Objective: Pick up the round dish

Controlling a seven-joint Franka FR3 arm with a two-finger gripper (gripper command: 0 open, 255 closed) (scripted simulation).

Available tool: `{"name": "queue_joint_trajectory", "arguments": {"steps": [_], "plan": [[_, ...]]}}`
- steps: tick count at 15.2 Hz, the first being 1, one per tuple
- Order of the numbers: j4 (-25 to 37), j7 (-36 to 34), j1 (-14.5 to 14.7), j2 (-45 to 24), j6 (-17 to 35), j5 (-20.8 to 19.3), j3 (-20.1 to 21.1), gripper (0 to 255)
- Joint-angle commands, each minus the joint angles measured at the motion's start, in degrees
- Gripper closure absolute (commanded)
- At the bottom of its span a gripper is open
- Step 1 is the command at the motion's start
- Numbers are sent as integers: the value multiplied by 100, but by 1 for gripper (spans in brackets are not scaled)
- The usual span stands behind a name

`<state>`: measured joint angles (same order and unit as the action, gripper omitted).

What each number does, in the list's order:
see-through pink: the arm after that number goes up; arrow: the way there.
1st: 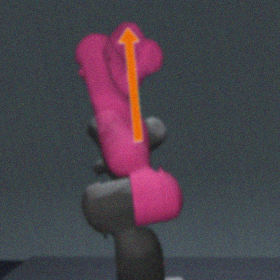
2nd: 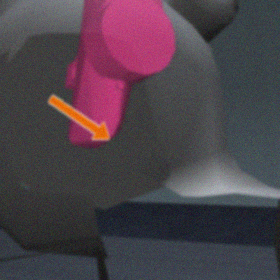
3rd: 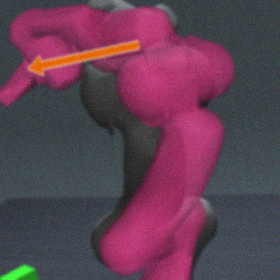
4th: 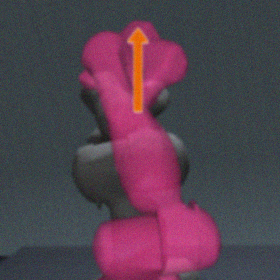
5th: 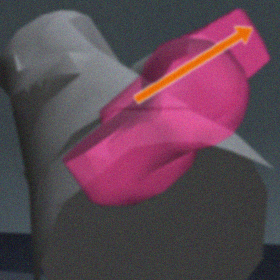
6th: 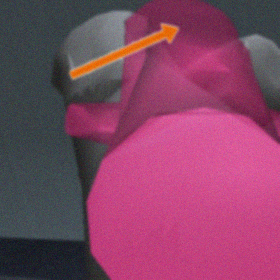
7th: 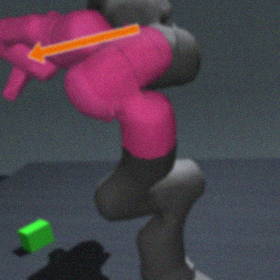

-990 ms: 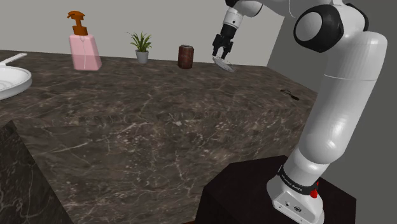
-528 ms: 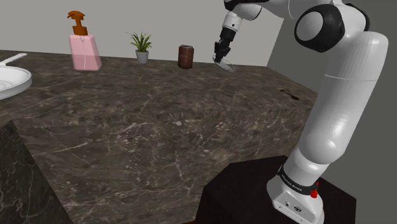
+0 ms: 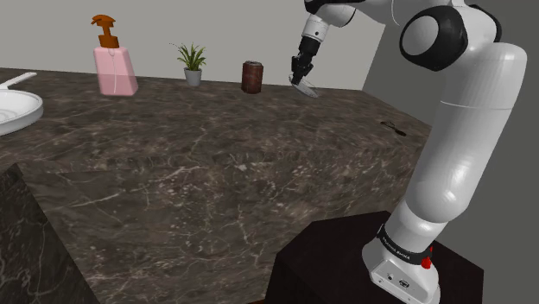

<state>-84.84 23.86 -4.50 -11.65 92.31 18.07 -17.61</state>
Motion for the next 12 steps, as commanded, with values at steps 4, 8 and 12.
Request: {"name": "queue_joint_trajectory", "arguments": {"steps": [4,8,12], "plan": [[446,-73,-39,-72,-369,20,-10,255],[886,-138,-84,-168,-711,53,-18,255],[1385,-205,-144,-302,-1077,106,-25,255]]}}
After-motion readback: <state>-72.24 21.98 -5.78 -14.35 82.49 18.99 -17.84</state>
